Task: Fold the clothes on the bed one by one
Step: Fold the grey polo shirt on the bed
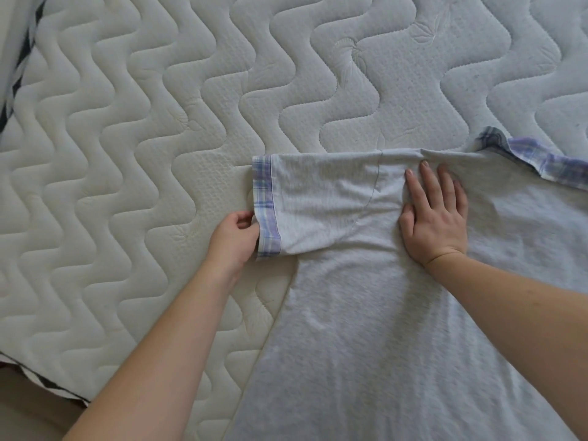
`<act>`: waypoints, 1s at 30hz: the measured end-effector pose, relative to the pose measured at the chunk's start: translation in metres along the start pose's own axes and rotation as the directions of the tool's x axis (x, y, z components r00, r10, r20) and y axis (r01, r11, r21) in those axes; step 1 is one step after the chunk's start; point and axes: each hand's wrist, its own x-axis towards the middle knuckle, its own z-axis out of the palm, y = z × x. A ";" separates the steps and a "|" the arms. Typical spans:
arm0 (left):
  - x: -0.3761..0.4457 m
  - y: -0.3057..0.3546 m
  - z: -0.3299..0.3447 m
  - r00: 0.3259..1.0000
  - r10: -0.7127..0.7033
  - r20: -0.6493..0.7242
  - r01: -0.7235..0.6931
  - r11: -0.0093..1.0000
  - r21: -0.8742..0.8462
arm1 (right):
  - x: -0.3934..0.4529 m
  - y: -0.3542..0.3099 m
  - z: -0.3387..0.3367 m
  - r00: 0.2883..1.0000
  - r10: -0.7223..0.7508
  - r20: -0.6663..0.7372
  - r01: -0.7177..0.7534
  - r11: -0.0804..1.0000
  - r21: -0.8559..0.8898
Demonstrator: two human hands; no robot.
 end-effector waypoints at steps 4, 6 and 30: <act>0.008 0.014 0.003 0.999 0.041 0.012 -0.042 0.995 0.091 | 0.000 0.000 0.000 1.000 -0.005 0.001 0.005 1.000 0.003; 0.006 0.016 0.003 0.997 0.068 0.020 -0.071 0.978 0.195 | 0.000 0.000 0.000 1.000 -0.001 0.008 0.001 1.000 0.003; -0.056 -0.019 0.015 0.987 0.141 -0.078 -0.151 0.978 -0.142 | 0.001 -0.001 0.001 1.000 -0.001 0.010 0.001 1.000 -0.001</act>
